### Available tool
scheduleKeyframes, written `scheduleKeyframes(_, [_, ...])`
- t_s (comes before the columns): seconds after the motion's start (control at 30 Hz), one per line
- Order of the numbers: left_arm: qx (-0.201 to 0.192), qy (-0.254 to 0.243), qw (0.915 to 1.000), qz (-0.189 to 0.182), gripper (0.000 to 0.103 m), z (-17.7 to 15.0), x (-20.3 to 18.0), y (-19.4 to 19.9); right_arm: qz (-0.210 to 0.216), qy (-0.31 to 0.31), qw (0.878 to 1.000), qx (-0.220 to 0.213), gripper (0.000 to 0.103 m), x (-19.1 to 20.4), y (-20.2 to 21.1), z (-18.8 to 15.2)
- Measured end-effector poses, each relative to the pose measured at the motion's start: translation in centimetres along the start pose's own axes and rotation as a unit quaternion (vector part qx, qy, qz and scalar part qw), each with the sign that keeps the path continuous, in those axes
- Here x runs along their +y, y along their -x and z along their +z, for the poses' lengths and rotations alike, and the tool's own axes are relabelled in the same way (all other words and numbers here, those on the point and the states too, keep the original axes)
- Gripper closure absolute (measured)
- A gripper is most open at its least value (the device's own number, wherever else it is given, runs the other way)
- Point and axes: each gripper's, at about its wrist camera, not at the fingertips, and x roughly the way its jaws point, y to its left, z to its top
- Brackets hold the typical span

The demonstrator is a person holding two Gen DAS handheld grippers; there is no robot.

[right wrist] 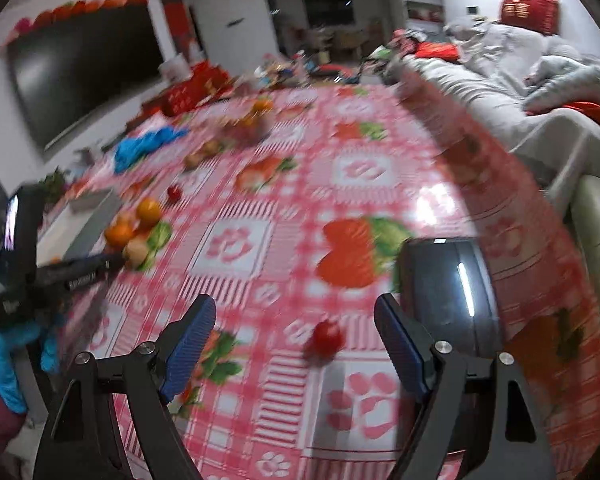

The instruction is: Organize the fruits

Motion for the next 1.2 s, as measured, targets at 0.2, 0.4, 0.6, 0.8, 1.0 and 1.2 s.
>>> scheduleKeyframes(0.2, [-0.003,-0.003,1.0,-0.004,0.075,-1.1,0.8,0.7,-0.014,0.003,0.999,0.048,0.019,0.4,-3.0,-0.6])
scheduleKeyframes(0.4, [-0.002,-0.005,1.0,-0.004,0.074,-1.1,0.9,0.7,-0.043,0.022,0.997,0.065,0.025,0.8,-4.3,-0.8])
scheduleKeyframes(0.6, [0.0,0.003,1.0,-0.005,0.074,-0.9,1.1,0.6,-0.056,0.032,0.996,0.061,0.078,0.5,-3.6,-0.9])
scheduleKeyframes(0.8, [-0.003,0.01,0.9999,0.001,0.074,-0.9,1.5,0.9,-0.052,0.026,0.997,0.059,0.079,0.4,-3.6,-0.9])
scheduleKeyframes(1.0, [-0.004,0.011,0.9999,0.002,0.074,-0.5,1.5,0.6,-0.059,0.045,0.996,0.056,0.079,0.7,-3.6,-1.0])
scheduleKeyframes(1.2, [-0.004,0.001,0.9999,0.009,0.075,-0.6,0.9,0.3,-0.042,0.034,0.997,0.061,0.081,0.6,-3.6,-0.9])
